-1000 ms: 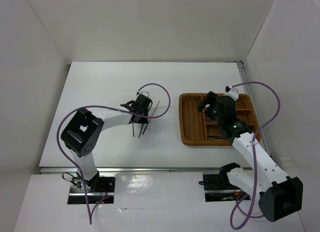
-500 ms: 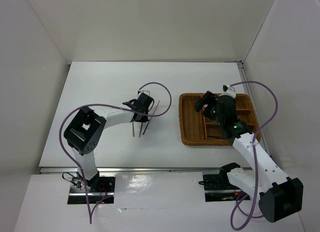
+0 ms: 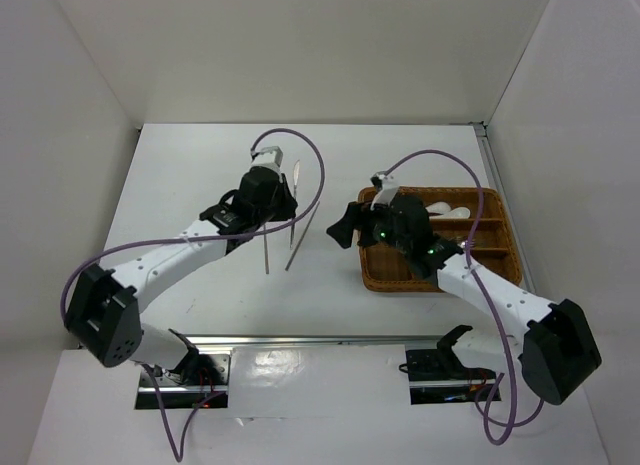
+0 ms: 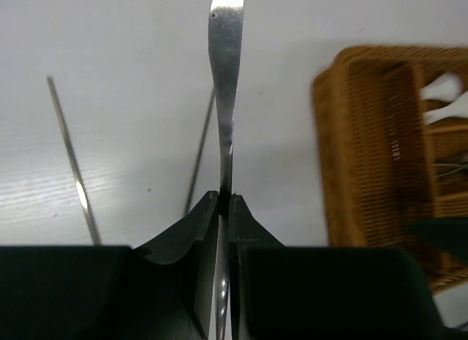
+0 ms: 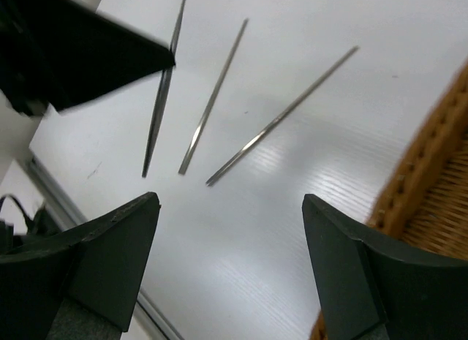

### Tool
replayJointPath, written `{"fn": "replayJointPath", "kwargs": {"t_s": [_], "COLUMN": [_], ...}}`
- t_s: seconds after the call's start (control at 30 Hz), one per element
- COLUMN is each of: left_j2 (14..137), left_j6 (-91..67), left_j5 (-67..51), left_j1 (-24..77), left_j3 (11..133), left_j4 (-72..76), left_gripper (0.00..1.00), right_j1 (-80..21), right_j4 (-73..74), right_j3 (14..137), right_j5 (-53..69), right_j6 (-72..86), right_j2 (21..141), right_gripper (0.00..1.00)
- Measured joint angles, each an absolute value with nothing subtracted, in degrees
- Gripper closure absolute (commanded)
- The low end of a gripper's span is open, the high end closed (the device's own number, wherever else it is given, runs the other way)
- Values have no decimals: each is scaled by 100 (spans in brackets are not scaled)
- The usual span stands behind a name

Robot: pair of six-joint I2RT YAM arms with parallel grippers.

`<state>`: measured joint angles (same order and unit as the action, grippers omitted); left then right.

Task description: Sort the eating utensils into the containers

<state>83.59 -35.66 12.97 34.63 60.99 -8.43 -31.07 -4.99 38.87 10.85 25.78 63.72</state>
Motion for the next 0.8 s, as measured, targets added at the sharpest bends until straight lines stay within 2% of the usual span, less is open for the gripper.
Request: {"fn": "replayJointPath", "kwargs": {"t_s": [0.23, 0.37, 0.5, 0.6, 0.73, 0.77, 0.8], "left_j2": [7655, 7647, 7588, 7461, 7363, 7363, 7363], "left_j6": [-4001, -4187, -4327, -4392, -4403, -4412, -4425], "left_j5": [1186, 1155, 1072, 1037, 993, 974, 943], "left_j1": [3632, 3771, 3889, 3922, 3953, 3955, 3957], "left_j3": [5546, 5251, 5207, 5179, 5172, 5172, 5168], "left_j4": [-163, -145, -106, -12, 117, 148, 174], "left_gripper": [82, 82, 82, 82, 82, 82, 82], "right_j1": [-3922, -4101, -4156, -4213, -4268, -4268, -4268], "right_j4": [-1323, -1603, -1710, -1717, -1719, -1730, -1743], "right_j3": [3883, 3887, 3951, 4058, 4084, 4086, 4086], "right_j5": [1186, 1203, 1197, 1133, 1092, 1079, 1070], "right_j6": [2250, 2150, 2110, 2110, 2134, 2137, 2143], "right_j2": [6836, 7085, 7336, 7566, 7717, 7736, 7760], "right_gripper": [8, 4, 4, 7, 16, 20, 29]}}
